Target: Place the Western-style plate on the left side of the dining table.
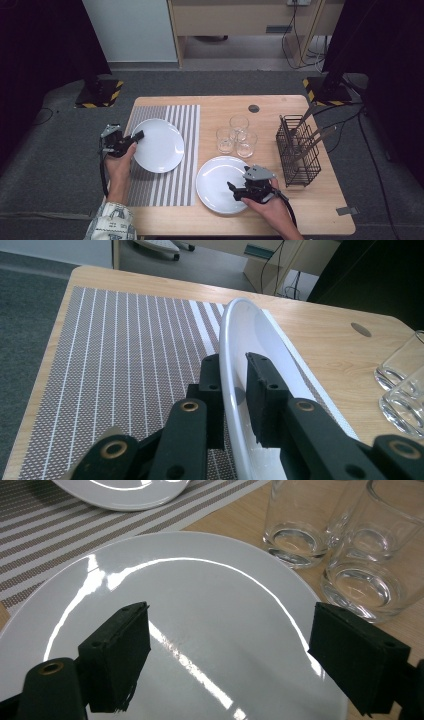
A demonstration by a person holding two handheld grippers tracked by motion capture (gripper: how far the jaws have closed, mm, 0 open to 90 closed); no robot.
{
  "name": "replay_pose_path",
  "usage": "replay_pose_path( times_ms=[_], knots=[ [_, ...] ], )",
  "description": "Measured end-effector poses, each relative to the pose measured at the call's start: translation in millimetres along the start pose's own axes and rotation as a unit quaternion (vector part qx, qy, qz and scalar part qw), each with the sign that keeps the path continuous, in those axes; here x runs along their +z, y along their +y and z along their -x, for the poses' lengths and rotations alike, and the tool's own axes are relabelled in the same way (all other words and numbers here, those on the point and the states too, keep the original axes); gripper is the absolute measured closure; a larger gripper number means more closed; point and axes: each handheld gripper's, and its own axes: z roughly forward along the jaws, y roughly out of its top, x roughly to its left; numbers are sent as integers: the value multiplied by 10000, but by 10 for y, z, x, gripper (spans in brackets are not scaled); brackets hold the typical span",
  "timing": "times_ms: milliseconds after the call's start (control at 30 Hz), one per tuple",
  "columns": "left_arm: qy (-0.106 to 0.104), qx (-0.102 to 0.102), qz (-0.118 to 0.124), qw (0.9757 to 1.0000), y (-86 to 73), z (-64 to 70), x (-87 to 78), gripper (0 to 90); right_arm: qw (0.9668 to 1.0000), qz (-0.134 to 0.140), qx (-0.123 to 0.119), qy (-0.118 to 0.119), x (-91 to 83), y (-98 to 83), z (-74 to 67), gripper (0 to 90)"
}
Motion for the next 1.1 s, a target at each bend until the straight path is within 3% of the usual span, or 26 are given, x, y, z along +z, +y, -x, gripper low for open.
replay_pose_path(
  times_ms=[667,1100],
  knots=[
    [-42,-251,-166,9995,-120,-205,7,747,10000,-59,-24,49,12,-3,-6,158],
    [-93,-203,-234,9995,-155,-261,11,730,9999,-92,-25,35,25,-5,-9,157]
  ],
)
